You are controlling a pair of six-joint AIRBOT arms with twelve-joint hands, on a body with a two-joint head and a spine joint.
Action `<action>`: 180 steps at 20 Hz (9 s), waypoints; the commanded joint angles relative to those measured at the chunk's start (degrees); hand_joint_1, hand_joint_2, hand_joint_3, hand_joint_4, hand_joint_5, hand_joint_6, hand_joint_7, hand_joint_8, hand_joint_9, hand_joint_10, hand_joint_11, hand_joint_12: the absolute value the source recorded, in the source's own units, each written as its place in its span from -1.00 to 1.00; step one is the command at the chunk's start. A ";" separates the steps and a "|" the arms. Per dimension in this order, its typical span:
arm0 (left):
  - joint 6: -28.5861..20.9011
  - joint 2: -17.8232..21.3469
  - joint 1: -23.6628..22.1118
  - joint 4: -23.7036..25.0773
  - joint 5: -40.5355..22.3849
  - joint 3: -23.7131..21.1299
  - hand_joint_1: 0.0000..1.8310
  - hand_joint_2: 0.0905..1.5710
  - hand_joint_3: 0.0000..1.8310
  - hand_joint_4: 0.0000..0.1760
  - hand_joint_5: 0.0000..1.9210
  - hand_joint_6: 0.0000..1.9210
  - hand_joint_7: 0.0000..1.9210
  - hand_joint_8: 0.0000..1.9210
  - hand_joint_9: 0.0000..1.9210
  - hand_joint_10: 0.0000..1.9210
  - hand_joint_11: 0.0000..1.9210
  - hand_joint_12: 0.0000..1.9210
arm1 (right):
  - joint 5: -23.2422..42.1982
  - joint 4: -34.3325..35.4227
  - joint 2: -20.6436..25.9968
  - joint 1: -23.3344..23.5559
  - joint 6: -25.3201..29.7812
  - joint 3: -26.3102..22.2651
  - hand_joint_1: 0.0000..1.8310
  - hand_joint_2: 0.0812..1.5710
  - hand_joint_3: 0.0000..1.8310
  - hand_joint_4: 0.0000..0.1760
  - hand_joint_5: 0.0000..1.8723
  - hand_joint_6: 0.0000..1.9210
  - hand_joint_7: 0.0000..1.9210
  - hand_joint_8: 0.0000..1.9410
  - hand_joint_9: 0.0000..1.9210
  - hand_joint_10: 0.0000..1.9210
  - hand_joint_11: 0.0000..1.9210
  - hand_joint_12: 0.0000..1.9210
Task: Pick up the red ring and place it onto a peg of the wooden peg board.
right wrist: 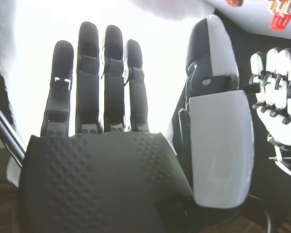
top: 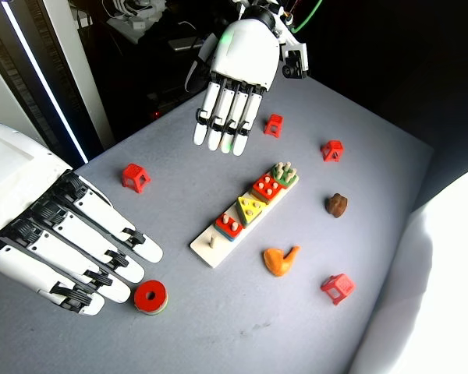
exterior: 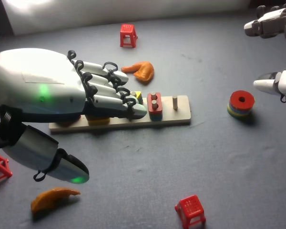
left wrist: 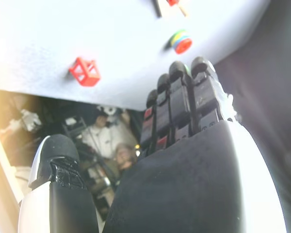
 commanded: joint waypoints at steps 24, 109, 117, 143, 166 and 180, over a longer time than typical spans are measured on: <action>-2.67 -0.27 -1.53 1.58 -2.80 -0.06 -1.00 0.28 -0.98 -1.00 -0.98 -1.00 -1.00 -1.00 -1.00 -1.00 -1.00 -1.00 | -14.20 17.09 -8.11 4.79 -12.54 16.89 -0.06 0.21 -1.00 -1.00 -0.68 -0.94 -0.61 -0.95 -0.67 -0.91 -1.00 -0.05; -38.31 -0.55 0.32 32.53 17.72 -2.82 -1.00 0.36 -1.00 -1.00 -0.94 -1.00 -0.93 -0.99 -0.96 -0.99 -0.97 -0.98 | -18.63 21.87 -21.55 -2.95 -26.60 28.82 0.13 0.12 -1.00 -1.00 -0.48 -0.97 -0.36 -0.99 -0.63 -0.42 -1.00 0.39; -38.31 -0.55 0.34 33.57 17.76 -3.20 -1.00 0.38 -1.00 -1.00 -0.94 -1.00 -0.96 -1.00 -0.98 -1.00 -1.00 -0.97 | -18.65 21.75 -22.65 -3.01 -26.60 29.90 0.28 0.26 -0.99 -1.00 -0.30 -0.90 -0.14 -0.88 -0.46 -0.17 -0.98 0.58; -54.11 -0.54 0.06 50.62 21.46 -3.46 -1.00 0.36 -1.00 -1.00 -0.95 -0.99 -0.97 -1.00 -0.99 -1.00 -0.99 -0.99 | -26.80 21.70 -27.66 6.96 -30.77 35.46 0.49 0.42 -1.00 -1.00 -0.06 0.22 0.03 -0.05 -0.17 0.39 -0.58 0.59; -54.12 -0.55 -0.04 52.73 21.47 -4.03 -1.00 0.35 -1.00 -1.00 -0.98 -0.99 -0.98 -0.99 -0.99 -1.00 -0.98 -0.99 | -31.44 21.80 -31.82 6.43 -33.80 35.22 0.49 0.42 -1.00 -1.00 -0.06 0.21 0.04 -0.07 -0.18 0.39 -0.57 0.57; -54.12 -0.53 -0.04 53.32 21.47 -4.13 -1.00 0.37 -1.00 -1.00 -0.99 -1.00 -1.00 -1.00 -1.00 -1.00 -1.00 -1.00 | -31.31 21.80 -30.64 6.31 -33.84 35.28 0.48 0.44 -1.00 -1.00 -0.09 0.28 0.00 -0.02 -0.21 0.42 -0.59 0.57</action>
